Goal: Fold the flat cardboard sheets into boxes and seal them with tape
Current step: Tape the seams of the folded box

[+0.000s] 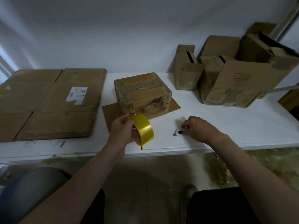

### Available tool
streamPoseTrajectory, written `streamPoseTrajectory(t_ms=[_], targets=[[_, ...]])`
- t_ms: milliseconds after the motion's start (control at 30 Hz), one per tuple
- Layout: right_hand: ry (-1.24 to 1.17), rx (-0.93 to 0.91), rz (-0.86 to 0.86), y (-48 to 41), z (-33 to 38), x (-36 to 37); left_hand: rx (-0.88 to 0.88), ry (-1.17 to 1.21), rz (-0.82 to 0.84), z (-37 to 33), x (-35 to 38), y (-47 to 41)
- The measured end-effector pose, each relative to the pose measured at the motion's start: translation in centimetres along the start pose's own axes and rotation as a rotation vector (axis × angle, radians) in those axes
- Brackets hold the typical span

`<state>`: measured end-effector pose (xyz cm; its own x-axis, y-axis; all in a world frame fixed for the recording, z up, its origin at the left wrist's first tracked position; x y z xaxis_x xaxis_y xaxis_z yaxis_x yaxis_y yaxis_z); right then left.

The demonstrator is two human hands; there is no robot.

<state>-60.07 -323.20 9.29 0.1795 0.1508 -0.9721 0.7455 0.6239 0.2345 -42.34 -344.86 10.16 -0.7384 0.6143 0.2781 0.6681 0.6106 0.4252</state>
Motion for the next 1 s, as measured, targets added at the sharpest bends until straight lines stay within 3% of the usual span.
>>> streamPoseTrajectory(t_ms=[133, 267, 367, 467, 667, 1000], targets=[[-0.003, -0.009, -0.011, 0.2, 0.3, 0.0, -0.013, 0.013, -0.004, 0.1, 0.0, 0.1], [-0.098, -0.086, -0.329, 1.0, 2.3, -3.0, -0.027, 0.024, 0.019, 0.4, -0.2, 0.4], [-0.304, -0.248, -0.467, 1.8, 5.7, -7.0, -0.032, 0.019, 0.028, 0.7, -0.3, 0.4], [-0.324, -0.409, -0.563, 1.7, 9.8, -10.6, -0.018, 0.006, 0.034, 1.0, -0.3, 0.2], [-0.027, -0.646, -0.501, -1.6, 14.8, -12.1, -0.01, -0.001, 0.045, 0.9, -0.5, 0.1], [0.215, -0.666, -0.427, -2.1, 16.9, -12.0, -0.018, 0.017, 0.037, 1.1, -0.3, -0.2]])
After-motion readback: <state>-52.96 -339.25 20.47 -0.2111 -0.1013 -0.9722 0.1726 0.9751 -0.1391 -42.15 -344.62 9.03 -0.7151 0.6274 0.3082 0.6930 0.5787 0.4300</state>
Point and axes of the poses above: each hand's wrist, its own y-axis away from the middle knuckle, its own x-axis out of the palm, z = x × y, the point moved 6 cm from there along -y, towards the middle knuckle, and after that the axes turned 13 degrees about y, right-handed, at the moved point
